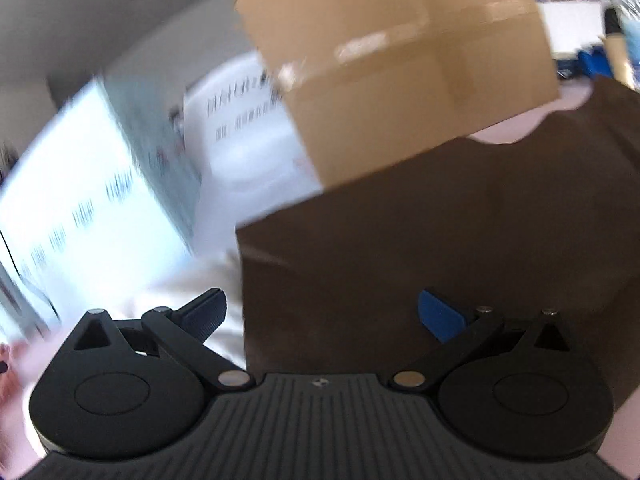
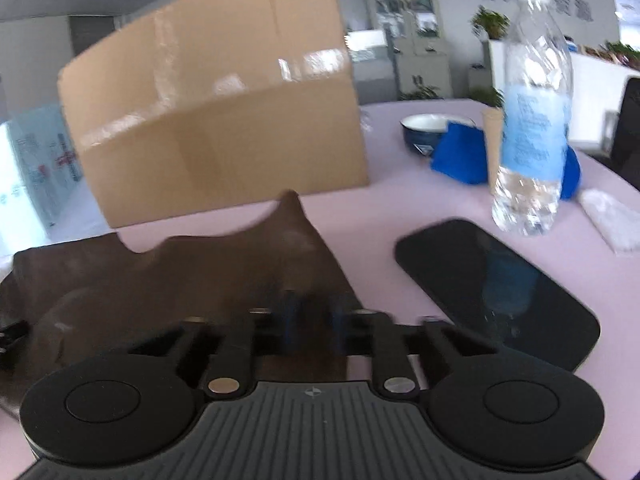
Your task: Fold clothes
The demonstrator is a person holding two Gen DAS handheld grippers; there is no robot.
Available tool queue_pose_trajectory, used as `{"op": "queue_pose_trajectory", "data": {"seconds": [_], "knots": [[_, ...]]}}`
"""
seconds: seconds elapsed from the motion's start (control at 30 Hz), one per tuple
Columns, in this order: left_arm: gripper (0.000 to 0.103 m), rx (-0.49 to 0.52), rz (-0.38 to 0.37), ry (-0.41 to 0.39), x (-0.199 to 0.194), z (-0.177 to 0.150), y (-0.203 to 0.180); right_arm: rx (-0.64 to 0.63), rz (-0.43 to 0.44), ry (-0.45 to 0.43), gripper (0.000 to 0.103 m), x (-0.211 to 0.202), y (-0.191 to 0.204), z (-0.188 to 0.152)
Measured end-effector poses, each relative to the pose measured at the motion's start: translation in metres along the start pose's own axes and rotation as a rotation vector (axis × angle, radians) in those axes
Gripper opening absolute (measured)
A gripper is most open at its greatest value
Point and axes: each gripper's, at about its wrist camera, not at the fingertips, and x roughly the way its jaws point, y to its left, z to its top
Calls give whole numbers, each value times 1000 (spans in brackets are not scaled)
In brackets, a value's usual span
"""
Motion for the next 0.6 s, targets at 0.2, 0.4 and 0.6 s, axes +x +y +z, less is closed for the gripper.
{"op": "queue_pose_trajectory", "data": {"seconds": [0.2,0.4,0.6], "knots": [[103,-66,-29,36,7,-3,12,-20,-71,-3,3,12,-2,-3],[103,-53,-10,20,3,-7,12,85,50,-109,38,-14,-10,1],[103,-45,78,-40,-7,-6,12,67,538,-47,83,-42,32,-8]]}}
